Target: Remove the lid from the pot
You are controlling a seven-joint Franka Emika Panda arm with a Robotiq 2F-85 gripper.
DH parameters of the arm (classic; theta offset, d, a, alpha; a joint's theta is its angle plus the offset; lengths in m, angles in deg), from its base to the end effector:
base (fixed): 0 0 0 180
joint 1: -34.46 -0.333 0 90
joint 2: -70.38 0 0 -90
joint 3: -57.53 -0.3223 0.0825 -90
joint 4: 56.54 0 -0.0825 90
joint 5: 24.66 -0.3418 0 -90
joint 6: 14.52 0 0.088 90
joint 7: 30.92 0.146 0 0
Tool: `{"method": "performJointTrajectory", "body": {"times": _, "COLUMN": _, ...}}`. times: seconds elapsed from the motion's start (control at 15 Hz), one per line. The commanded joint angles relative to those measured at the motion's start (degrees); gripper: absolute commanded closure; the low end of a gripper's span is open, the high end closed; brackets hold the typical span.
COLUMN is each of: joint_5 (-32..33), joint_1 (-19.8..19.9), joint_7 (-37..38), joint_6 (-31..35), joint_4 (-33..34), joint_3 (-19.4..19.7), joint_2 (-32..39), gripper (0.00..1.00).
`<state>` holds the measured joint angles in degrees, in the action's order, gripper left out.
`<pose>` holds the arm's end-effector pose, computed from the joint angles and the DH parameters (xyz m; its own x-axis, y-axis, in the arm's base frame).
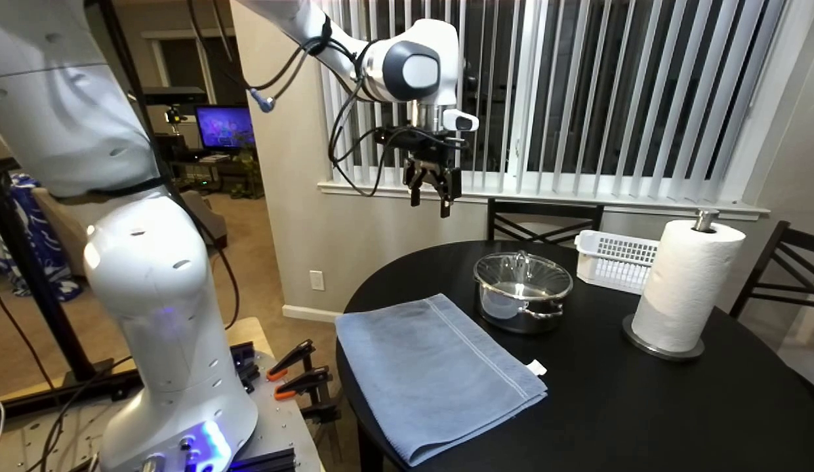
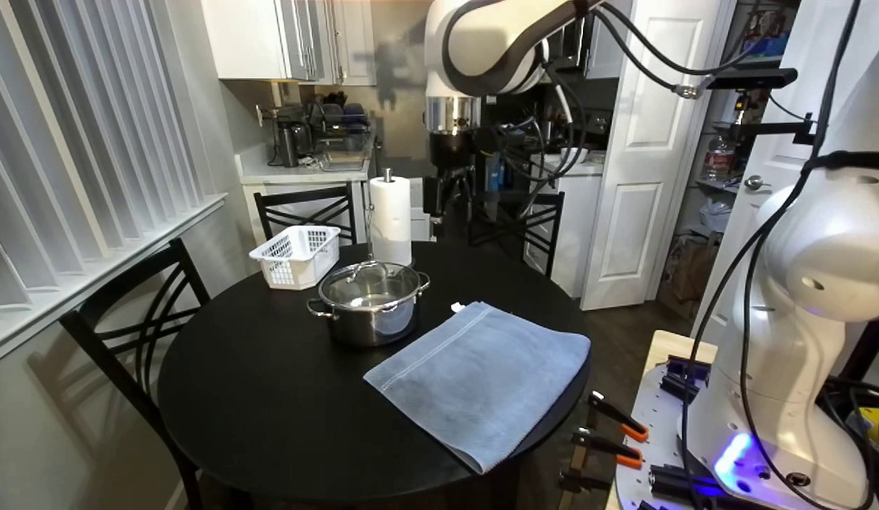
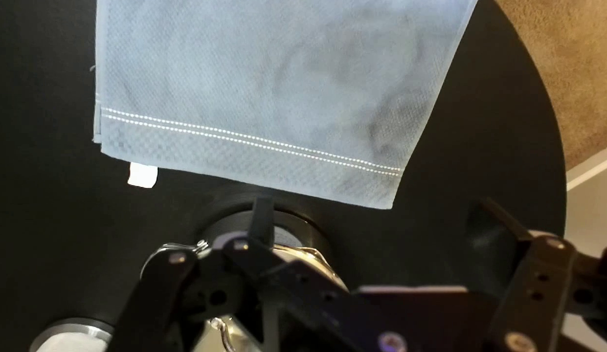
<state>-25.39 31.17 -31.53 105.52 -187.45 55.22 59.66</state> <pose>0.4434 0.0449 0.4181 0.9949 0.1011 -0.0027 0.1011 -0.9949 -0.0035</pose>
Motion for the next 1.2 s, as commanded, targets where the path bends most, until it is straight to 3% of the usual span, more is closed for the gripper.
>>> {"method": "performJointTrajectory", "body": {"times": 0.0, "joint_5": 2.2, "joint_1": 0.4, "joint_7": 0.5, "joint_6": -0.1, "joint_4": 6.3, "joint_3": -0.4, "joint_2": 7.4, "gripper": 0.00}}
{"method": "performJointTrajectory", "body": {"times": 1.13, "joint_5": 1.3, "joint_1": 0.3, "joint_7": 0.0, "joint_6": -0.2, "joint_4": 8.0, "joint_3": 0.0, "joint_2": 9.4, "gripper": 0.00}}
